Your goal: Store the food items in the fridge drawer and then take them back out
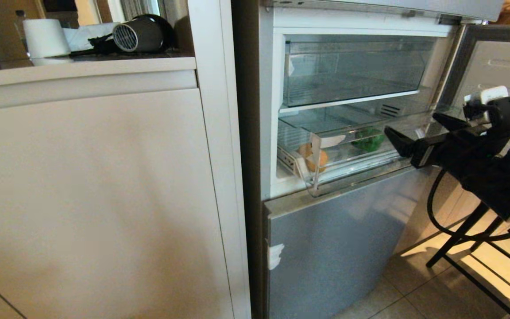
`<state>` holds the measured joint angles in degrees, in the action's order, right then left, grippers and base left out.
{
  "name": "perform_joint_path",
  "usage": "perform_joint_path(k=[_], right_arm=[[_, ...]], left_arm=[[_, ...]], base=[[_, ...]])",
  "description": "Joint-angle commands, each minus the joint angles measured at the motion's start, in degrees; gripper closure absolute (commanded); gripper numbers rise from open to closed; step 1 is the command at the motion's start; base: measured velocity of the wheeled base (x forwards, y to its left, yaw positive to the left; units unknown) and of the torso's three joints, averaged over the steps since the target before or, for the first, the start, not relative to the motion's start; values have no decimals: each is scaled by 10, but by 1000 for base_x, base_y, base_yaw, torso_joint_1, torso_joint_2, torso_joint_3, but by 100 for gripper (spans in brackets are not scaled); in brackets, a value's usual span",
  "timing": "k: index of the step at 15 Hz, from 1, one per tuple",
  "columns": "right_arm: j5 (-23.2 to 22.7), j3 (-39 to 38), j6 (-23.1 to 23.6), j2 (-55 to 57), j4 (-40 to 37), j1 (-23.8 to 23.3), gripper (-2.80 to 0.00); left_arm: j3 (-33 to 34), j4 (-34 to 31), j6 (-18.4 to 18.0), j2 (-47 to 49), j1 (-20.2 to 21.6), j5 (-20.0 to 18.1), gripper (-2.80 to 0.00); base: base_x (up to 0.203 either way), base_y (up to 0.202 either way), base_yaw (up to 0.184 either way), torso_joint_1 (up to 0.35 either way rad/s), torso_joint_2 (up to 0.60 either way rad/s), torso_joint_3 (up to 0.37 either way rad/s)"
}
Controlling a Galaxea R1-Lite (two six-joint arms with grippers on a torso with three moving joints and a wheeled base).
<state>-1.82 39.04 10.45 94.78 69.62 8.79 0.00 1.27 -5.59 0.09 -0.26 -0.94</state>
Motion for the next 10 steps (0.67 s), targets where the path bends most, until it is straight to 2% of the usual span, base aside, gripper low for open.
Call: perform_joint_path(k=[1,4,7,8,10], right_arm=[[0,-33,3,-31,-7,0,-280],[-6,-87,0,-47,-7,2,-280],[-7,-48,-4,-65,-27,-1,-280],[-7,-14,-5,-75,-70,-5,-280],[-11,60,-14,-110,-218,-10,-280]], left_arm=[[6,0,0,0,1,0,0],[6,0,0,0,1,0,0],[6,0,0,0,1,0,0],[6,0,0,0,1,0,0],[6,0,0,0,1,0,0]], base=[[0,0,0,0,0,0],[0,0,0,0,0,0],[0,0,0,0,0,0],[0,0,0,0,0,0],[0,0,0,0,0,0]])
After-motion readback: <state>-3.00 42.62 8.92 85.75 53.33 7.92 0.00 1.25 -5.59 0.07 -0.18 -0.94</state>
